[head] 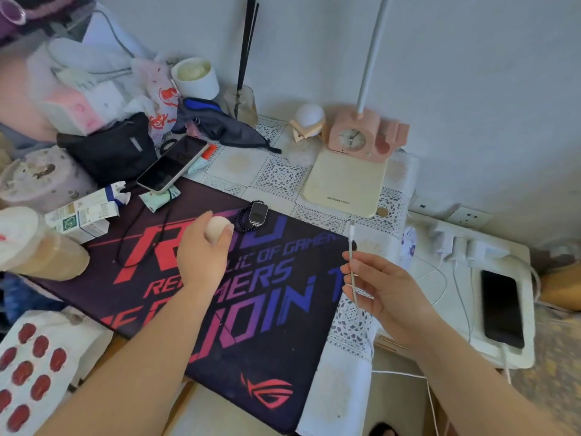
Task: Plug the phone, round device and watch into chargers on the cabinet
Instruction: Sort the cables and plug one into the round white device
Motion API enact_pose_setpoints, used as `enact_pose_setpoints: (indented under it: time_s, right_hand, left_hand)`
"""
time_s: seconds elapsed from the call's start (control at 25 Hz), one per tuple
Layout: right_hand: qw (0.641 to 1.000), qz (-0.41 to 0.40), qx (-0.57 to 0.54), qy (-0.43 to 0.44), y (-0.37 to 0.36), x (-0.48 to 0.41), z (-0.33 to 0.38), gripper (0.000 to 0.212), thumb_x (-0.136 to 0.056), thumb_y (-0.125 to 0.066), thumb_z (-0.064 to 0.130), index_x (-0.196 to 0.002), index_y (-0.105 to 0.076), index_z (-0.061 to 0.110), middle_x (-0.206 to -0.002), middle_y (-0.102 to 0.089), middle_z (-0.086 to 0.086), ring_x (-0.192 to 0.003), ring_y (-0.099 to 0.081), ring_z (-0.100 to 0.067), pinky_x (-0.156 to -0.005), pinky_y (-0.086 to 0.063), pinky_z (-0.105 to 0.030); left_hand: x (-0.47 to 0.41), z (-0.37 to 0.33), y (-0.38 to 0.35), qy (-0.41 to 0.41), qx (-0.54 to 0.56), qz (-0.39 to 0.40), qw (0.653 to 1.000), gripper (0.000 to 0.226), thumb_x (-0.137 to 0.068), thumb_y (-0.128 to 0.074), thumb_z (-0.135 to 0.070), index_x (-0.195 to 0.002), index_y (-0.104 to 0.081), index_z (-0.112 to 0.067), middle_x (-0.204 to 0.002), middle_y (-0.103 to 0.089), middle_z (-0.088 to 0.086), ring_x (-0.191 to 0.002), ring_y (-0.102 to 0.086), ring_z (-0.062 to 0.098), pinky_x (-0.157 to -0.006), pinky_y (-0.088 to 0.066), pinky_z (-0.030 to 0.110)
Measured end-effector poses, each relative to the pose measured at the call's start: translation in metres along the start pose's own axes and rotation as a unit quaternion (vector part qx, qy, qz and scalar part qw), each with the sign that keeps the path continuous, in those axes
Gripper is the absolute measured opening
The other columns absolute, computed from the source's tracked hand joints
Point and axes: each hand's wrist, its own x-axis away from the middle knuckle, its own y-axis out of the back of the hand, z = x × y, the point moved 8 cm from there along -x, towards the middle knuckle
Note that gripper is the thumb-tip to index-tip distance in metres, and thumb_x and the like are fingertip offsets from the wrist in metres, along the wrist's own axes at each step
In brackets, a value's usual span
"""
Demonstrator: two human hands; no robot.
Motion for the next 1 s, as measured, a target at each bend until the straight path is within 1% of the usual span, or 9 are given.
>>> enact_pose_setpoints:
  time_s: [0.12, 0.2, 0.28, 0.36, 0.48, 0.56, 0.68, 0.88, 1.0]
  right_hand:
    - [1.0, -0.007, 0.0, 0.004, 0.0, 0.0, -0.002, 0.016, -0.091, -0.059, 0.009, -0.101, -0.071, 0.01, -0.081, -0.071, -0.003, -0.075, -0.065, -0.012, -0.069, -0.059, -0.025]
    - [1.0, -0.013, 0.002, 0.01, 0.003, -0.001, -0.001, 0.014, -0.09, -0.06, 0.008, -0.1, -0.07, 0.009, -0.084, -0.073, -0.004, -0.079, -0.067, -0.014, -0.075, -0.059, -0.027]
    - [1.0, -0.013, -0.003, 0.02, 0.01, 0.001, 0.002, 0.014, -0.089, -0.06, 0.007, -0.101, -0.069, 0.007, -0.091, -0.075, -0.007, -0.082, -0.069, -0.016, -0.079, -0.058, -0.028]
    - [0.999, -0.026, -0.012, 0.036, 0.023, 0.006, 0.008, 0.018, -0.089, -0.06, 0.005, -0.106, -0.067, 0.007, -0.092, -0.076, -0.009, -0.081, -0.07, -0.017, -0.079, -0.058, -0.028]
    - [0.995, -0.075, -0.031, 0.063, 0.053, 0.017, 0.014, 0.025, -0.089, -0.059, 0.001, -0.108, -0.067, 0.016, -0.086, -0.075, -0.008, -0.074, -0.068, -0.016, -0.077, -0.059, -0.029]
    - [0.99, -0.112, -0.045, 0.077, 0.079, 0.025, 0.016, 0.027, -0.088, -0.06, 0.0, -0.107, -0.069, 0.018, -0.083, -0.074, -0.006, -0.072, -0.068, -0.015, -0.077, -0.06, -0.029]
    - [0.981, -0.161, -0.063, 0.09, 0.115, 0.037, 0.02, 0.027, -0.088, -0.06, -0.001, -0.107, -0.07, 0.015, -0.082, -0.073, -0.006, -0.071, -0.066, -0.014, -0.078, -0.06, -0.03]
    - [0.978, -0.184, -0.057, 0.084, 0.151, 0.051, 0.021, 0.026, -0.086, -0.062, -0.003, -0.101, -0.072, 0.017, -0.083, -0.073, -0.009, -0.07, -0.065, -0.017, -0.074, -0.06, -0.029]
    - [0.979, -0.184, -0.054, 0.071, 0.168, 0.055, 0.018, 0.026, -0.086, -0.062, -0.002, -0.102, -0.071, 0.016, -0.081, -0.074, -0.008, -0.068, -0.067, -0.017, -0.072, -0.061, -0.03]
  left_hand:
    - [0.016, -0.006, 0.008, 0.056, 0.135, -0.094, 0.985, 0.046, -0.083, -0.07, -0.029, -0.125, -0.058, -0.018, -0.128, -0.055, 0.004, -0.108, -0.056, 0.018, -0.093, -0.043, 0.027]
    - [0.016, -0.022, -0.006, 0.089, 0.236, -0.082, 0.964, 0.042, -0.077, -0.074, -0.031, -0.117, -0.062, -0.024, -0.124, -0.058, 0.002, -0.106, -0.059, 0.018, -0.093, -0.047, 0.028]
    - [0.019, -0.056, -0.037, 0.1, 0.324, 0.018, 0.941, 0.03, -0.075, -0.075, -0.031, -0.104, -0.065, -0.032, -0.12, -0.062, 0.001, -0.106, -0.063, 0.018, -0.091, -0.053, 0.033]
    - [0.037, -0.102, -0.075, 0.115, 0.367, 0.147, 0.911, 0.023, -0.079, -0.074, -0.025, -0.098, -0.064, -0.033, -0.116, -0.064, -0.001, -0.098, -0.065, 0.013, -0.077, -0.056, 0.027]
    - [0.078, -0.151, -0.13, 0.21, 0.425, 0.313, 0.823, 0.033, -0.08, -0.074, -0.023, -0.112, -0.066, -0.021, -0.11, -0.065, 0.005, -0.087, -0.065, 0.014, -0.066, -0.058, 0.023]
    - [0.105, -0.172, -0.159, 0.27, 0.445, 0.372, 0.768, 0.039, -0.08, -0.075, -0.02, -0.116, -0.065, -0.011, -0.107, -0.064, 0.01, -0.084, -0.065, 0.02, -0.065, -0.061, 0.025]
    - [0.134, -0.195, -0.192, 0.285, 0.43, 0.404, 0.756, 0.023, -0.081, -0.074, -0.017, -0.101, -0.066, -0.01, -0.099, -0.062, 0.011, -0.076, -0.065, 0.021, -0.065, -0.061, 0.025]
    - [0.17, -0.221, -0.228, 0.258, 0.394, 0.46, 0.753, 0.022, -0.08, -0.073, -0.014, -0.101, -0.066, -0.02, -0.09, -0.066, 0.005, -0.08, -0.065, 0.019, -0.061, -0.06, 0.024]
    - [0.189, -0.234, -0.246, 0.216, 0.359, 0.496, 0.761, 0.024, -0.08, -0.072, -0.015, -0.102, -0.067, -0.025, -0.093, -0.067, 0.003, -0.077, -0.065, 0.017, -0.069, -0.056, 0.027]
